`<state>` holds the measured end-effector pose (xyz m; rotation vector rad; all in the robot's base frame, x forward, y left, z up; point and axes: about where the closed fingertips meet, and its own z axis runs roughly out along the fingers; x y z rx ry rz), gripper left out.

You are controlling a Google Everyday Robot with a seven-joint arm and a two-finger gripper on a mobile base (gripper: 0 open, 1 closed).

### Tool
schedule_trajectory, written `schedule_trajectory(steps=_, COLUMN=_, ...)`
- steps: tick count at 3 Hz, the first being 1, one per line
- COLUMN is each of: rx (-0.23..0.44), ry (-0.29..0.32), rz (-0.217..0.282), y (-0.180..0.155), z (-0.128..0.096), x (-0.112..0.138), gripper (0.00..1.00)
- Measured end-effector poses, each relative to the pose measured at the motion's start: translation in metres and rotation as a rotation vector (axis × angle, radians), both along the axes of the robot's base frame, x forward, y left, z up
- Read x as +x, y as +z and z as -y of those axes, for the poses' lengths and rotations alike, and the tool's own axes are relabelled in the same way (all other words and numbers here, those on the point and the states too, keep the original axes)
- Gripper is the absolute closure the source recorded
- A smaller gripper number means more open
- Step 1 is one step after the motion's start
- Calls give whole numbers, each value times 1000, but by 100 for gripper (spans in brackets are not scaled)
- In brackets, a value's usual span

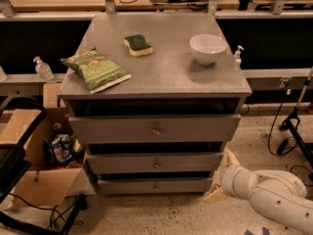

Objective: Open bottom drawer

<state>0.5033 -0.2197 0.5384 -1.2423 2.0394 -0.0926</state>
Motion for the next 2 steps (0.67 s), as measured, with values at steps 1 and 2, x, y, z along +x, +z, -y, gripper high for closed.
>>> schedule_trajectory(steps=1, rx=-1, ry=-5, rz=-3, y=2, z=1, x=0, gripper=0)
schedule_trajectory(steps=2, rx=-59, ry=74, rz=5, y=-17, z=-1, x=6, gripper=0)
